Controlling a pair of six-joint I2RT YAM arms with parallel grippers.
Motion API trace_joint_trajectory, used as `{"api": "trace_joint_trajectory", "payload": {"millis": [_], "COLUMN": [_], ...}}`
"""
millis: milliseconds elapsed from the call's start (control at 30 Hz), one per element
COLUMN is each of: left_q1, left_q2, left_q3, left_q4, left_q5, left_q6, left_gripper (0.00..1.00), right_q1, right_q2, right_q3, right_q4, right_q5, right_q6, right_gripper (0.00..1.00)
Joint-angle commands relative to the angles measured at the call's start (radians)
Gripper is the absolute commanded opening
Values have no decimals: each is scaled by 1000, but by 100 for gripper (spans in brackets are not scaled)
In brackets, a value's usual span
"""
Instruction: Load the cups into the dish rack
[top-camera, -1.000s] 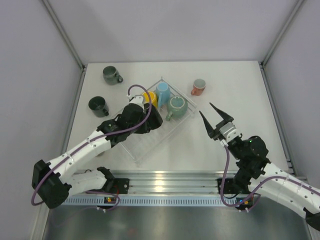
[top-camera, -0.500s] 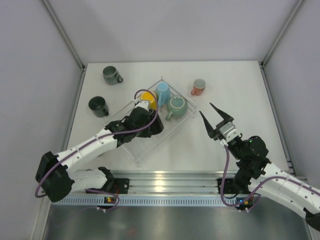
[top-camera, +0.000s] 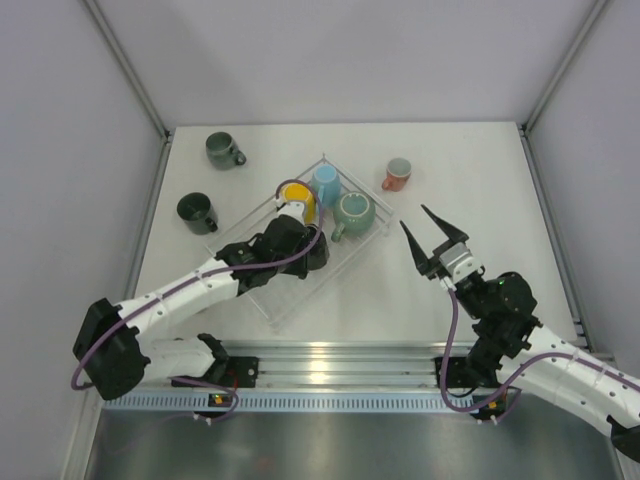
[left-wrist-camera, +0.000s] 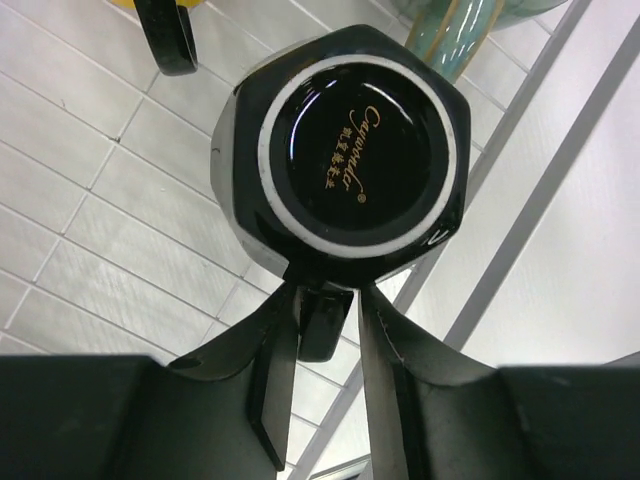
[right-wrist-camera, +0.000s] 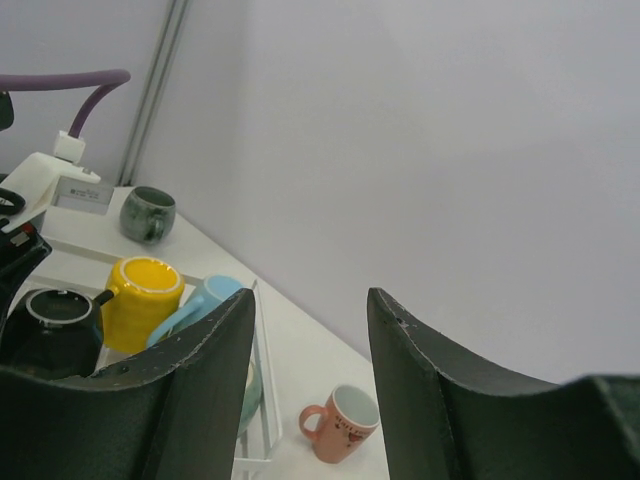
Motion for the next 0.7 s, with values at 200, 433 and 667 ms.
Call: {"api": "trace_joint_trajectory", "payload": {"millis": [200,433,667], "left_q1": [-6,-6,-6], "left_q2": [-65,-60,-4], "left_q3": [-7,-9,22], "left_q4": [71,143,162], "left_q5": [20,109,92], "left_q6": [-23,-31,-14], "left_gripper": [36,31,29], "right_q1": [16,18,16], "right_q2": [-3,-16,-32], "right_q3": [3,2,3], "right_q4": [9,-2,-17], "right_q5": [15,15,15], "right_q6": [2,12,20], "right_gripper": [50,50,50]}}
